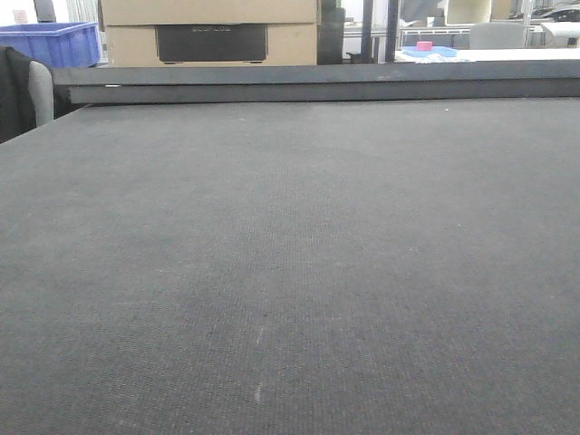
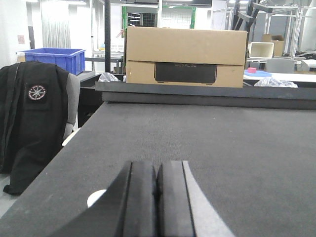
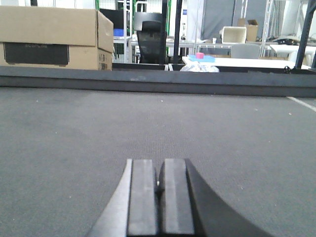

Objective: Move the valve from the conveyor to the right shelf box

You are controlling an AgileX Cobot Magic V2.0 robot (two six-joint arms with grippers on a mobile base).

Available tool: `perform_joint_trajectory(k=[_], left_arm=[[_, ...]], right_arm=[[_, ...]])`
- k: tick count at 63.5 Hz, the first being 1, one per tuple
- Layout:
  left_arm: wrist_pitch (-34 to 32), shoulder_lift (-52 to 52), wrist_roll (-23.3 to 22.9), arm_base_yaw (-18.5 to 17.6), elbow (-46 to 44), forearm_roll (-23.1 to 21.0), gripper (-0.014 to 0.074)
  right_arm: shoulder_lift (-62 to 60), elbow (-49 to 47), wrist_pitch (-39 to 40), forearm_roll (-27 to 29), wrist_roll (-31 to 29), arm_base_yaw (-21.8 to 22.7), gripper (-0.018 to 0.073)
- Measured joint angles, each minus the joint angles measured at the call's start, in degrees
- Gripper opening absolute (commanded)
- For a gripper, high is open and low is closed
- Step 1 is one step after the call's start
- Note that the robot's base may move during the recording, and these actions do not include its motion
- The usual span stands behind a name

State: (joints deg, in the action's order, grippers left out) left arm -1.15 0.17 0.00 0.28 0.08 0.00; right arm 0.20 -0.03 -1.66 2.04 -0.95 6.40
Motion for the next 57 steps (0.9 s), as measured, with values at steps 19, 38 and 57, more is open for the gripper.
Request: perform_joint_trajectory(k=[19,38,57], left_arm=[[17.1,0.5,0.0,0.0,-13.9,0.9,-0.0111],[31.9,16.3,0.0,0.0,-29.6,3.3,-0.0111],[59.0,45.9,0.0,0.0,-50.4,3.3,-0.0111]], right_arm=[[0.2,-13.8,-9.2,0.5,0.0,0.0,-0.0168],[16.2,-27.3,-24.5,1.7,0.0,0.0,-0.0168],[40.2,-45.3,-44.7,2.0,0.0,0.0,-0.0168]])
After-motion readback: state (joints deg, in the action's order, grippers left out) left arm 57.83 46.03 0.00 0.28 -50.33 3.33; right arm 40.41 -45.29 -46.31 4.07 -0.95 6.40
